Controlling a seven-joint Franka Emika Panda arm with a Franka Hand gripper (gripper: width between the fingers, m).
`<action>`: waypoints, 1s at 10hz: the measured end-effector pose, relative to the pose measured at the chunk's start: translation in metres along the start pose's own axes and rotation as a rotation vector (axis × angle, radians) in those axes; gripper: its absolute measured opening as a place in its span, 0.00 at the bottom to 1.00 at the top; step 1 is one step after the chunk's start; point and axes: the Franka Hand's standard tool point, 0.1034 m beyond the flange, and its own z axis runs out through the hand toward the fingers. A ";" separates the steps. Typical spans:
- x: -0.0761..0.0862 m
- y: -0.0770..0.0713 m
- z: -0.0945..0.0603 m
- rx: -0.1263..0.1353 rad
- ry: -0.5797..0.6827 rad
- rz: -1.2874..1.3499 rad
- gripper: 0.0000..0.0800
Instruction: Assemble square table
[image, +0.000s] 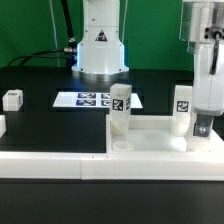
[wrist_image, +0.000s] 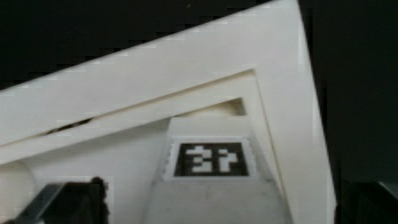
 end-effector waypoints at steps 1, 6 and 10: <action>-0.001 -0.002 -0.007 0.009 -0.009 -0.002 0.81; 0.012 -0.010 -0.042 0.042 -0.043 -0.199 0.81; 0.050 -0.020 -0.065 0.120 -0.035 -0.467 0.81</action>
Offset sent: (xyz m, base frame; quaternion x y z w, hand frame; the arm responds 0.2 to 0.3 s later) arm -0.0100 -0.0073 0.0209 0.0041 -0.0257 -0.0106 0.9996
